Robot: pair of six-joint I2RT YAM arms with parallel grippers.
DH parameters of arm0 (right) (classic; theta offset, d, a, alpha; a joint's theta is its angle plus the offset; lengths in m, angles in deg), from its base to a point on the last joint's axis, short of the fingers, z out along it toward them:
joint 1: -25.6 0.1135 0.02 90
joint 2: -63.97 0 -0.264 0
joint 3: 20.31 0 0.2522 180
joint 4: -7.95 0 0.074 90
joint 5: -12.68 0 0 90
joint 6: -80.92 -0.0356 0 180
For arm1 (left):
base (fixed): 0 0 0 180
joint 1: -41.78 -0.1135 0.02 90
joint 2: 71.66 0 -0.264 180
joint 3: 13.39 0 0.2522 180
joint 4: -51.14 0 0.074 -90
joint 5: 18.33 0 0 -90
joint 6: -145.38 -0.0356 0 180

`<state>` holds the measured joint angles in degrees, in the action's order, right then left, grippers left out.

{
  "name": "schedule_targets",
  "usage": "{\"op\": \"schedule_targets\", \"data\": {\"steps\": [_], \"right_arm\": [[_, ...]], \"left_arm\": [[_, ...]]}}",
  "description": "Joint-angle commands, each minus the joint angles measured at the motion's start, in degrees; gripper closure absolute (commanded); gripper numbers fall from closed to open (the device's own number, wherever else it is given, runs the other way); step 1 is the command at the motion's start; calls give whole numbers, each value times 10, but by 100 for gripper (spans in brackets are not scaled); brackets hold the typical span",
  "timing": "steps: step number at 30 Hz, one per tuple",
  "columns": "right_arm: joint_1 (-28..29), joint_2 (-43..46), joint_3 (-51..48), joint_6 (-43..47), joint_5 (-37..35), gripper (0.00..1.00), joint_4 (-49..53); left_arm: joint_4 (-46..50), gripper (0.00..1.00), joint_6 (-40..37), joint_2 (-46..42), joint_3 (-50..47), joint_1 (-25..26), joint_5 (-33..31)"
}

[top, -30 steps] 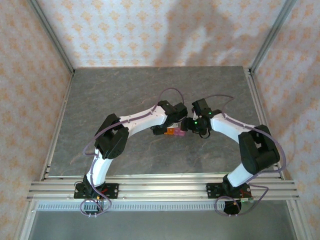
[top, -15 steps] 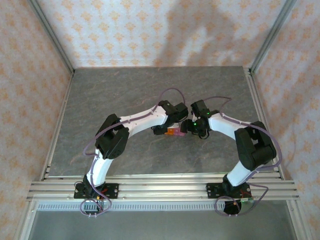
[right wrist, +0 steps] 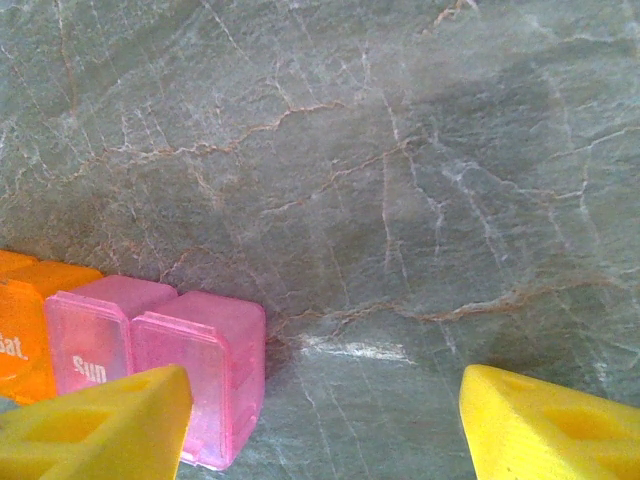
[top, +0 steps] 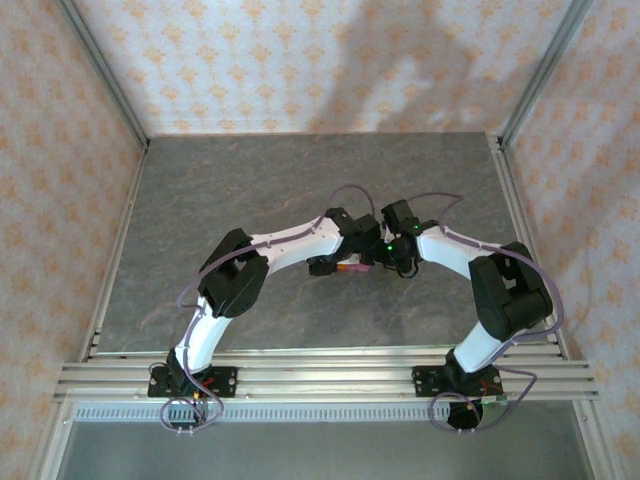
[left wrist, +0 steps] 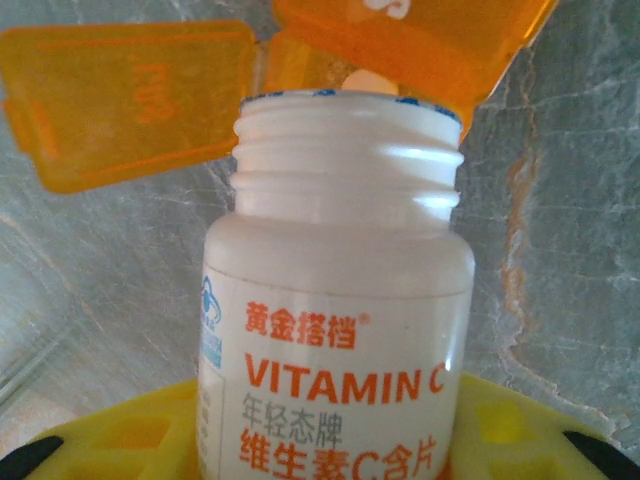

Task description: Sort the pills into containers

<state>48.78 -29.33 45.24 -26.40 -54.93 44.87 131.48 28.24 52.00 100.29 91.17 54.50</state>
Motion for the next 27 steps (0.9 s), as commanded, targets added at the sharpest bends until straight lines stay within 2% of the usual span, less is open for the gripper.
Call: {"op": "schedule_targets", "data": {"steps": [1, 10, 27], "right_arm": [[-2, -8, -4, -4, -7, 29, 2], [-2, -9, -3, -5, -6, 29, 1], [-2, -10, -5, -3, -10, 29, 2]], "left_arm": [[21, 100, -11, 18, 21, 6, -9], [25, 100, -13, 3, 26, 6, -30], [-33, 100, 16, -54, -28, -31, 35]]}}
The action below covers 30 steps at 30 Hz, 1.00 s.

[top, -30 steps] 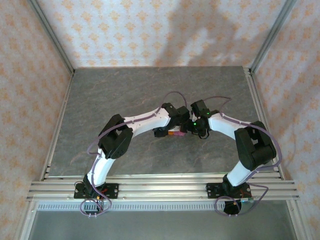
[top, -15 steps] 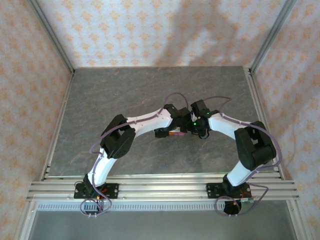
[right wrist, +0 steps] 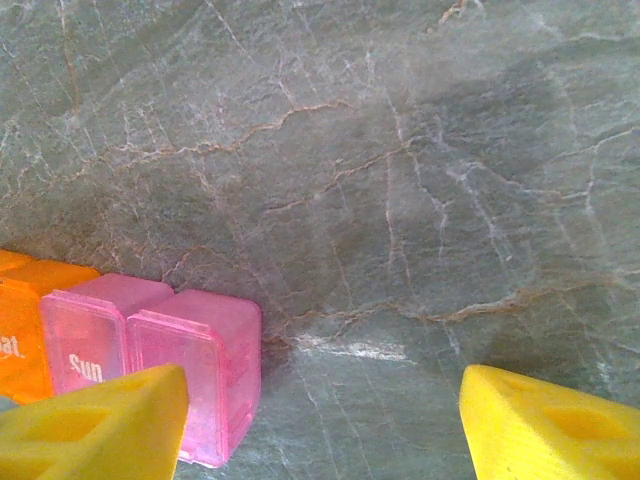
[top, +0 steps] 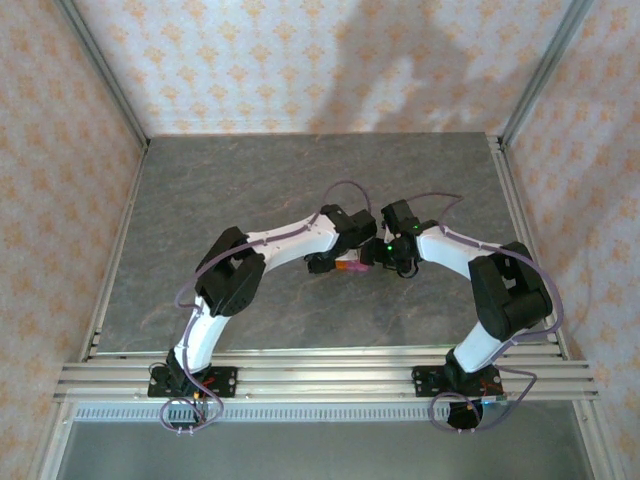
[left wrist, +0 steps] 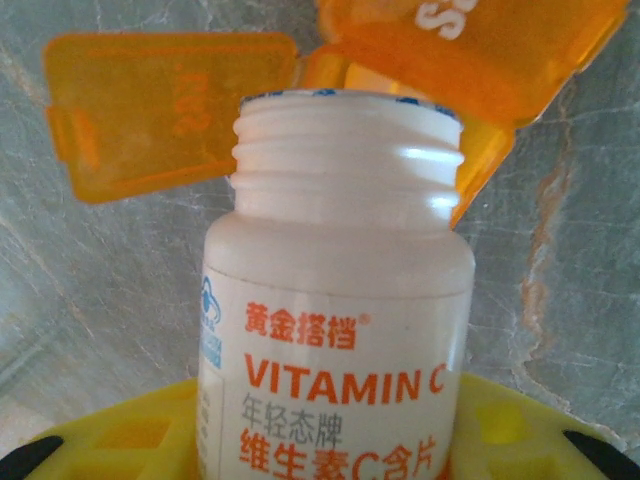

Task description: Sort the pills into containers

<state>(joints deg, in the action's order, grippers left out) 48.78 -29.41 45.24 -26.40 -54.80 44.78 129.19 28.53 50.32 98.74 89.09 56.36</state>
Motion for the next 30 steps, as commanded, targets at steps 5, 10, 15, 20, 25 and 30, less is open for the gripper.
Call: {"op": "schedule_targets", "data": {"steps": [5, 10, 15, 20, 25, 30], "right_arm": [[-2, -9, -3, -1, -13, 29, 6], [-2, -9, -3, 0, -14, 29, 7], [-2, 2, -8, 0, -9, 29, 0], [-2, 22, -13, -7, -12, 29, -5], [-2, 31, -16, -15, -18, 29, -4], [-2, 41, -14, -27, -19, 29, -2]], "left_arm": [[-50, 100, 21, -65, -51, -20, 52], [-105, 100, 37, -98, -102, -34, 94], [-178, 100, 55, -147, -169, -44, 138], [-256, 100, 78, -177, -231, -51, 162], [-304, 100, 89, -186, -263, -53, 180], [-372, 100, 102, -209, -306, -56, 186]]}}
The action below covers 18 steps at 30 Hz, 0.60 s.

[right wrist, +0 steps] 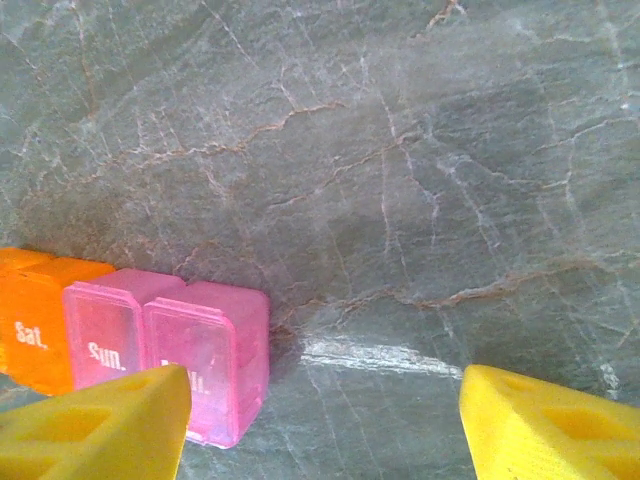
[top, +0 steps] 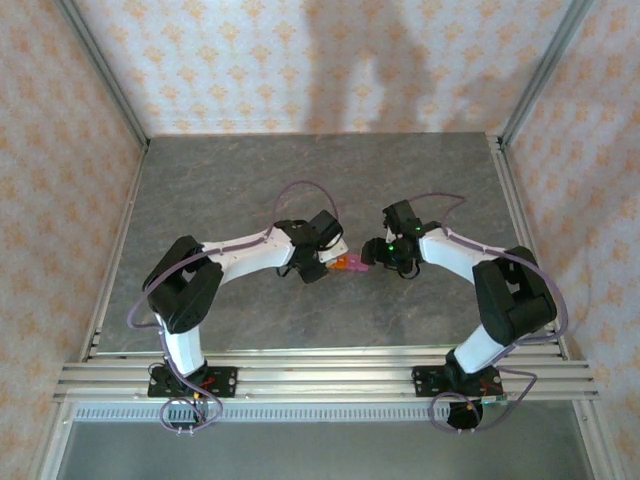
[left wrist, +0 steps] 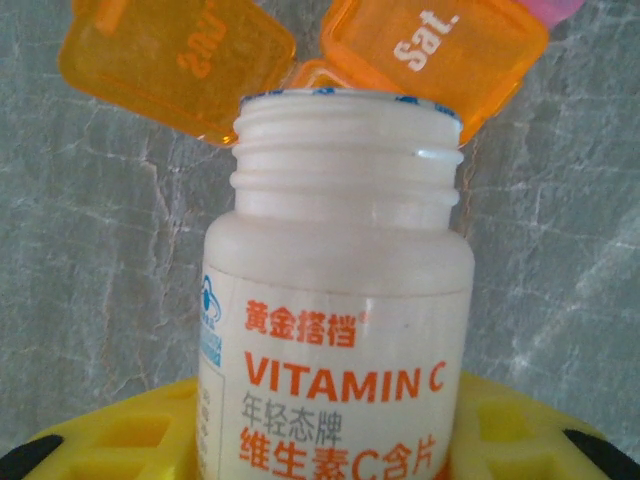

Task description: Sort the pills into containers

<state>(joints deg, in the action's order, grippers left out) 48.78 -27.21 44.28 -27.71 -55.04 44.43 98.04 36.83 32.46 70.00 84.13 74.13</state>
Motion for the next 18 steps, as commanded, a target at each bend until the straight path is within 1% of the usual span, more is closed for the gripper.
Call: {"op": "schedule_targets", "data": {"steps": [1, 5, 8, 13, 18], "right_arm": [[-2, 22, -2, -15, -18, 29, 4], [-2, 40, 14, -23, -23, 29, 22], [-4, 64, 37, -29, -42, 28, 44], [-28, 97, 91, -35, -94, 28, 89], [-58, 84, 152, -41, -150, 28, 131]], "left_arm": [[-76, 100, 22, -38, -28, -7, 13], [-143, 100, 43, -75, -71, -12, 23], [-207, 100, 64, -113, -107, -15, 28], [-340, 100, 105, -183, -174, -20, 51], [-458, 100, 142, -241, -214, -21, 65]]}}
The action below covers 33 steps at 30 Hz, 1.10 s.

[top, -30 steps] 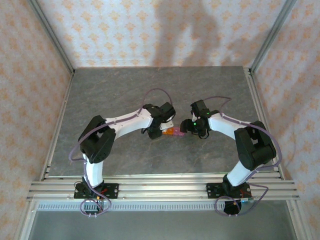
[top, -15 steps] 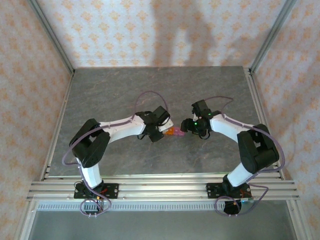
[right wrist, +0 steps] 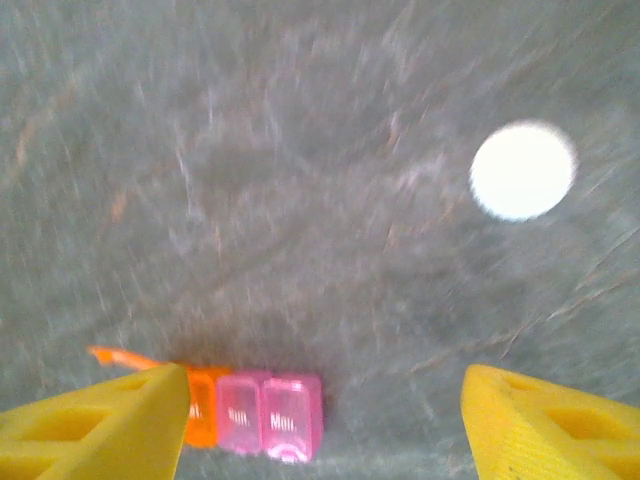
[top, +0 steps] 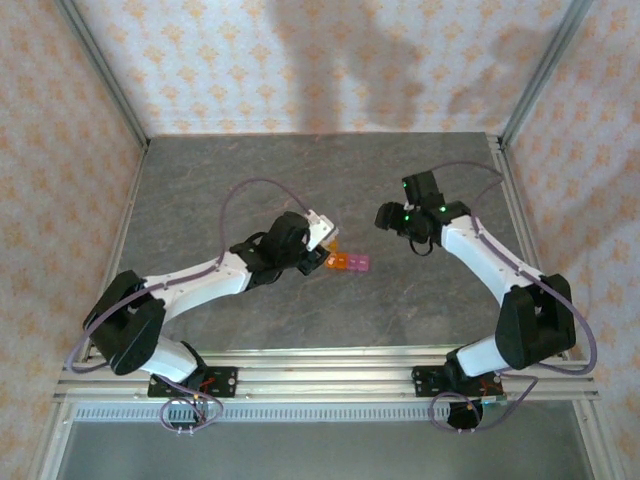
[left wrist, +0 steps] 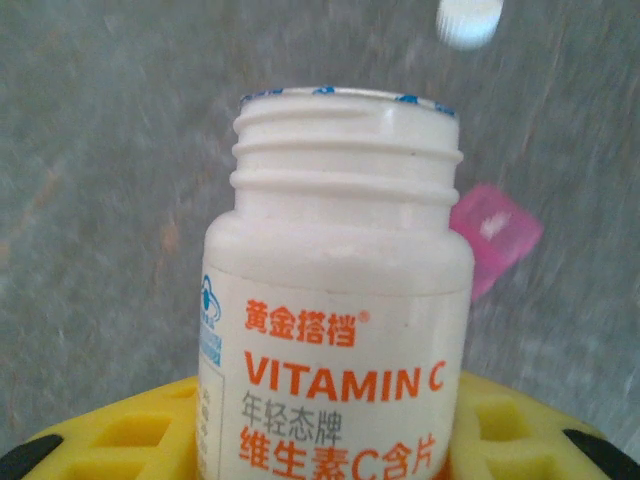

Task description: Sort the pills into containers

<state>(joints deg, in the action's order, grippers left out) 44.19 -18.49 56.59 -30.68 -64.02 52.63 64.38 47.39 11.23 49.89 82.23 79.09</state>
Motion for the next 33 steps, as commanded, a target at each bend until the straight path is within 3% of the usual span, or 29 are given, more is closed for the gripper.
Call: {"op": "schedule_targets", "data": {"steps": [1, 9, 22, 33], "right_arm": [[-18, -13, 41, -12, -70, 27, 58], [-44, -123, 106, 7, -109, 27, 85], [-56, -257, 145, 39, -119, 27, 84], [-67, -305, 159, 49, -116, 31, 70]], "left_arm": [[-145, 100, 44, -39, -18, -2, 16], [-378, 100, 70, -99, -82, -2, -8], [-469, 100, 44, -111, -130, -2, -31], [-435, 100, 57, -115, -132, -2, -16]]}}
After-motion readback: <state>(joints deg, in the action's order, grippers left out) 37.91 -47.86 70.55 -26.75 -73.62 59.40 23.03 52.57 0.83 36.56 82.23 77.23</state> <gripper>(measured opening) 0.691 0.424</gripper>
